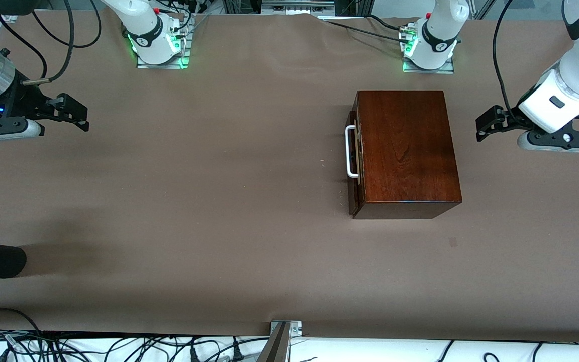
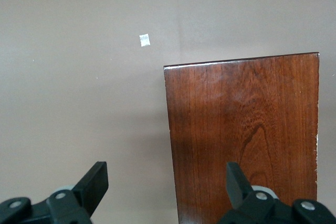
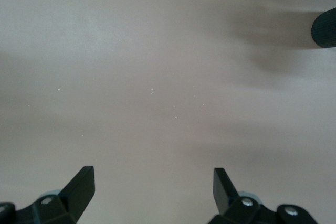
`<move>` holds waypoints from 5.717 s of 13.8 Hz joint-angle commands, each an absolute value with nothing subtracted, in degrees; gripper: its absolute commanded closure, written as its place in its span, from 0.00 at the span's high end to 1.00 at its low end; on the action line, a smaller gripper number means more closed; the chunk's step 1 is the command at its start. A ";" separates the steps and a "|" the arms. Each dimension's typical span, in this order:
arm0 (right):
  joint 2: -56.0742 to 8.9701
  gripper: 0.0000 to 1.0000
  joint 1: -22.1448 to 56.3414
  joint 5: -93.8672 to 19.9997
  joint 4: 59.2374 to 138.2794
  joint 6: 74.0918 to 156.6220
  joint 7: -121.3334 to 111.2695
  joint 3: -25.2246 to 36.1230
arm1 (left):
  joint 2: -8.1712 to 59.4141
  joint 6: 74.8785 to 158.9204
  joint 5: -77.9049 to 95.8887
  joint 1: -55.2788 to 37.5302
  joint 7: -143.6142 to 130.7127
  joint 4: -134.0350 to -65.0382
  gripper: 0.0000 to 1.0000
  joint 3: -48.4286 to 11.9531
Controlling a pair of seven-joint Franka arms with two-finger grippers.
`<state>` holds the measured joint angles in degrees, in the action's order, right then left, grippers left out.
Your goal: Open drawer, take yellow block, close drawer
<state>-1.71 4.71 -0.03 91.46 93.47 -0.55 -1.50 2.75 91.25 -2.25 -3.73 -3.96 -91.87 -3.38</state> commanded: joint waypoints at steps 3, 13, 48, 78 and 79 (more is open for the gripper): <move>-1.76 1.00 4.57 -1.05 90.62 92.90 -0.09 -1.49 | 3.52 90.18 -3.25 -3.34 -4.30 -90.26 1.00 -3.51; -1.76 1.00 4.57 -1.05 90.62 92.90 -0.09 -1.58 | 4.66 88.68 -2.72 -3.87 -4.48 -89.82 1.00 -3.52; -2.29 1.00 4.83 -1.93 90.53 93.87 -0.09 -1.67 | 26.80 109.07 -21.01 -24.52 -54.93 -98.96 1.00 -21.88; -2.02 1.00 5.01 -1.93 90.44 93.60 -0.18 -2.02 | 40.16 120.67 -23.55 -32.60 -64.69 -86.85 1.00 -22.24; -2.02 1.00 5.01 -1.85 90.44 93.60 -0.18 -2.02 | 40.34 120.67 -23.47 -33.04 -64.69 -86.05 1.00 -22.24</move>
<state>-1.93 4.84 -1.04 91.36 94.32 -0.55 -2.20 35.85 116.53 -23.81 -30.93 -63.15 -91.20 -21.23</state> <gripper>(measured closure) 0.000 0.000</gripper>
